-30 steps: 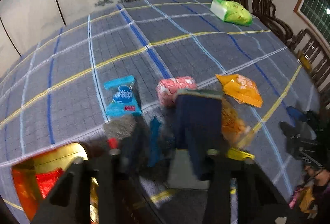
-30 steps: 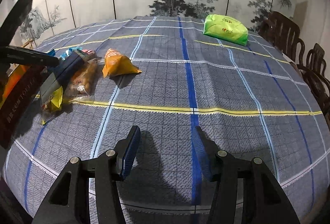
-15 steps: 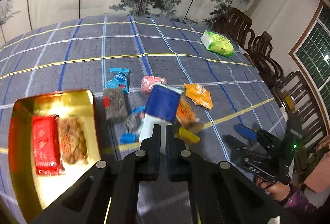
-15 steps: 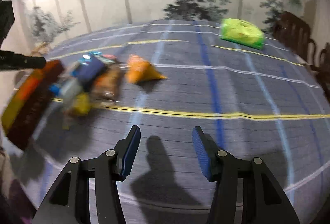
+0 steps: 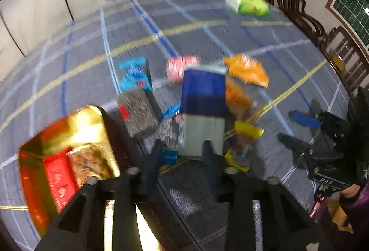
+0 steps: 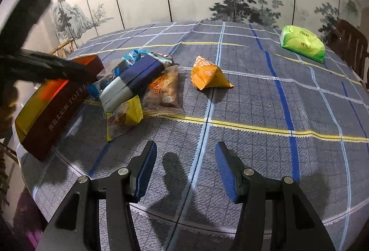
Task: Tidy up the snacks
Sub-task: 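Reach the left gripper to the small blue candy packets and grasp them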
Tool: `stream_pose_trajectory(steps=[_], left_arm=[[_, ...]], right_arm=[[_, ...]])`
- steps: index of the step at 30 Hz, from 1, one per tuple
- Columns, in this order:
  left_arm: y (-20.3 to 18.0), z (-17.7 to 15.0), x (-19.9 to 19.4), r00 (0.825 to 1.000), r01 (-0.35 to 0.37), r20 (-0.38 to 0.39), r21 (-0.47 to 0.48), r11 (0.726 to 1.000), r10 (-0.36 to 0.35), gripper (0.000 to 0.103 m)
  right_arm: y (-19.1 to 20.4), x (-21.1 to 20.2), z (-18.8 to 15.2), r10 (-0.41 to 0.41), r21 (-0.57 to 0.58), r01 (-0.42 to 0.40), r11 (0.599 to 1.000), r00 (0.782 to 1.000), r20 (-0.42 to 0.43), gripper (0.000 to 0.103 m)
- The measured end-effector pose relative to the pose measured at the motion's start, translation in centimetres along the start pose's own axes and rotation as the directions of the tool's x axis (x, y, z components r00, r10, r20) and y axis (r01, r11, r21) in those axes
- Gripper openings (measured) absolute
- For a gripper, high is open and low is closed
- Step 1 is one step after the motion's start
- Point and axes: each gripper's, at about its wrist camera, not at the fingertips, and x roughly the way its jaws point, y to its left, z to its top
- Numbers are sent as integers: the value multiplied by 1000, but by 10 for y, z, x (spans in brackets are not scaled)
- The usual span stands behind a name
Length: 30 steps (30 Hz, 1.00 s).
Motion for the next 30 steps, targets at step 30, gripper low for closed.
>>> stream_pose_trajectory(steps=[30], left_arm=[[-32,-81,-45,987,121,132,-229,966,-93,2]], right_arm=[[-6,3,1,20,24,-20,1000,1000,5,56]])
